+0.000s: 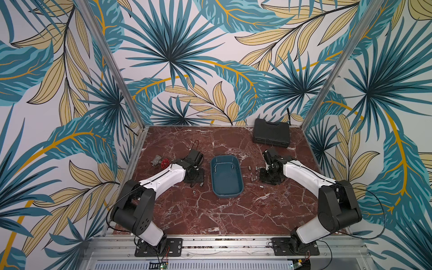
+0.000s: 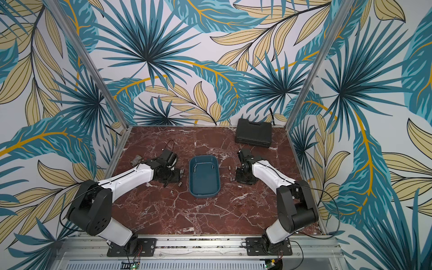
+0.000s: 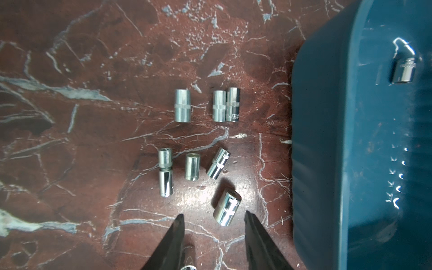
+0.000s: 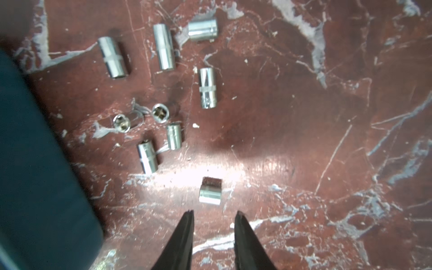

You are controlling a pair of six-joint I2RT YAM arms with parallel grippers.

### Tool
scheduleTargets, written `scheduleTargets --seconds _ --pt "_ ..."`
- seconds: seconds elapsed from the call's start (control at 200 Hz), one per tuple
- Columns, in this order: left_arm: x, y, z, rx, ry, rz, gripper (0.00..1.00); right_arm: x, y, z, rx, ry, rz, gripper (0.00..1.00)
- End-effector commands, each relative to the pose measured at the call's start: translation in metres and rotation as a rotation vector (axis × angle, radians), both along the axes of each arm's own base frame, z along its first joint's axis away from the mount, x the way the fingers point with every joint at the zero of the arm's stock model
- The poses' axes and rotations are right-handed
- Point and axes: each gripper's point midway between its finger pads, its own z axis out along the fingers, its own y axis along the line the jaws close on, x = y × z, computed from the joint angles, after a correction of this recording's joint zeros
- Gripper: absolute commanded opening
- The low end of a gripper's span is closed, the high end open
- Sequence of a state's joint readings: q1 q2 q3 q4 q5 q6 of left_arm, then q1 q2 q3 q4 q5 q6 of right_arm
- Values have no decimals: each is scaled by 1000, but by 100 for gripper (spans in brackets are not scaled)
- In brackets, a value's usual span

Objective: Take out the socket from the storage box
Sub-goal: Place the socket head at the center of the board, then pick up the socket head from the center of the board.

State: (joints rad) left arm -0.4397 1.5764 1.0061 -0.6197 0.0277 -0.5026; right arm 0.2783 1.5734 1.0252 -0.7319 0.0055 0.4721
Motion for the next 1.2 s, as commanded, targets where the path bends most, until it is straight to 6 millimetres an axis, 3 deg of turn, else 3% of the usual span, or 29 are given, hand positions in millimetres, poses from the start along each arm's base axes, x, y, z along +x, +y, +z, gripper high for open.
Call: scheduleTargets --seconds 0.0,0.2,0.591,0.992,1.197 --pt "2 -4 3 -14 -11 -18 45 -33 2 -17 4 118 -1 32" --pt "-2 -3 1 -11 -8 -20 45 -51 13 -35 37 193 8 29" --pt "-4 -2 -1 -16 -6 -17 45 -50 13 -47 -2 222 34 27" --pt "-6 -1 -2 -14 -5 -14 45 -43 12 -46 -19 211 42 19" --pt "-5 -1 1 -14 -11 -15 45 -18 11 -31 -57 152 64 16"
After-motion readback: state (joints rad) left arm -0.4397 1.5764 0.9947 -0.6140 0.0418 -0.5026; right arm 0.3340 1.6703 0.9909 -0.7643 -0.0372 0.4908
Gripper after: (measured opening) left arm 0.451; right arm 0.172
